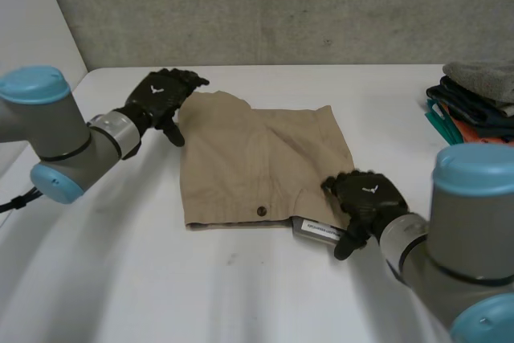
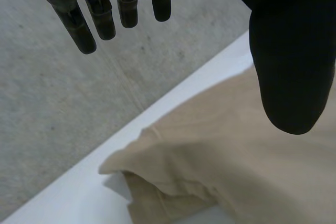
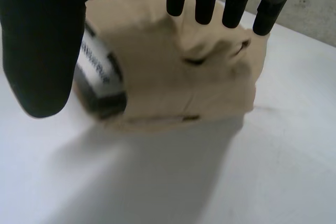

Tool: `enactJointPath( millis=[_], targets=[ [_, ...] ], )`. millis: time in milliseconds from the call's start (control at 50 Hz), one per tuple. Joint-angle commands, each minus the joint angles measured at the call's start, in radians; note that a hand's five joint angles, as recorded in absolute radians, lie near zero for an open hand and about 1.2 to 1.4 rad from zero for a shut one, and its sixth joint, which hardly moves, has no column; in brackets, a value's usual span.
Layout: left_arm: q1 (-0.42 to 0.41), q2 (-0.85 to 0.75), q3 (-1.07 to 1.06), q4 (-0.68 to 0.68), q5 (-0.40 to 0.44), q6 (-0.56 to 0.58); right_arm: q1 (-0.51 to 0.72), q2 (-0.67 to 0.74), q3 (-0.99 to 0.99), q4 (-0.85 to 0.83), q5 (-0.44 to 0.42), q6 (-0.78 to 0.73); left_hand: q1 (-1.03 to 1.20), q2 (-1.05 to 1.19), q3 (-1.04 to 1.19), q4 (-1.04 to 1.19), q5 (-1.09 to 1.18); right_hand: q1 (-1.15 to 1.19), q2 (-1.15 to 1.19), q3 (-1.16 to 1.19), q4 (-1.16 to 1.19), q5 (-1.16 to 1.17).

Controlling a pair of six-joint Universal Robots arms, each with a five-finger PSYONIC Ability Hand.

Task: Fold the laundry.

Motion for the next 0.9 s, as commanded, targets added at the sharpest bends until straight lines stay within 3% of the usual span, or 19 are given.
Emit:
enactJointPath(
  millis=[20,180,340,440,460,520,540,600,720,900],
  targets=[
    [0.0,-0.169,0.16,-0.021,0.022,0.051,0.066,0.066,0.025,-0.225,0.128,-0.066,-0.013,-0.029,-0.037,-0.026,-0.052,1.142,1.154,1.154,1.154,1.156],
    [0.001,-0.245,0.25,-0.015,0.035,0.064,0.166,-0.092,0.048,-0.262,0.095,-0.258,-0.013,-0.029,-0.037,-0.026,-0.052,1.142,1.154,1.154,1.154,1.156],
    [-0.014,-0.306,0.298,-0.007,0.062,0.075,0.227,-0.349,0.046,-0.199,-0.016,-0.203,-0.013,-0.029,-0.037,-0.026,-0.052,1.142,1.154,1.154,1.154,1.156],
    [-0.052,-0.329,0.298,-0.015,0.079,0.086,0.215,-0.419,0.046,-0.164,-0.079,-0.141,0.051,0.035,0.027,0.038,0.012,1.142,1.154,1.154,1.154,1.156],
    [-0.063,-0.334,0.293,-0.021,0.079,0.092,0.211,-0.42,0.043,-0.161,-0.082,-0.135,0.439,0.423,0.415,0.426,0.4,1.142,1.154,1.154,1.154,1.156],
    [-0.08,-0.331,0.28,-0.03,0.076,0.101,0.169,-0.416,0.031,-0.159,-0.076,-0.114,1.128,1.111,1.104,1.114,1.089,1.142,1.154,1.154,1.154,1.156],
    [-0.091,-0.32,0.264,-0.032,0.067,0.112,0.154,-0.41,0.028,-0.159,-0.073,-0.114,1.208,1.192,1.184,1.195,1.169,1.142,1.154,1.154,1.154,1.156],
    [-0.091,-0.28,0.234,-0.027,0.03,0.14,0.083,-0.37,0.006,-0.161,-0.059,-0.124,1.209,1.193,1.185,1.195,1.17,1.142,1.154,1.154,1.154,1.156],
    [-0.053,-0.043,0.096,0.019,-0.123,0.152,-0.067,-0.244,-0.118,-0.167,-0.047,-0.177,1.209,1.193,1.185,1.195,1.17,1.142,1.154,1.154,1.154,1.156],
    [-0.057,0.388,-0.217,0.045,-0.085,0.054,-0.153,-0.007,-0.446,-0.305,-0.028,-0.203,1.209,1.193,1.185,1.195,1.17,1.142,1.154,1.154,1.154,1.156]
  ],
)
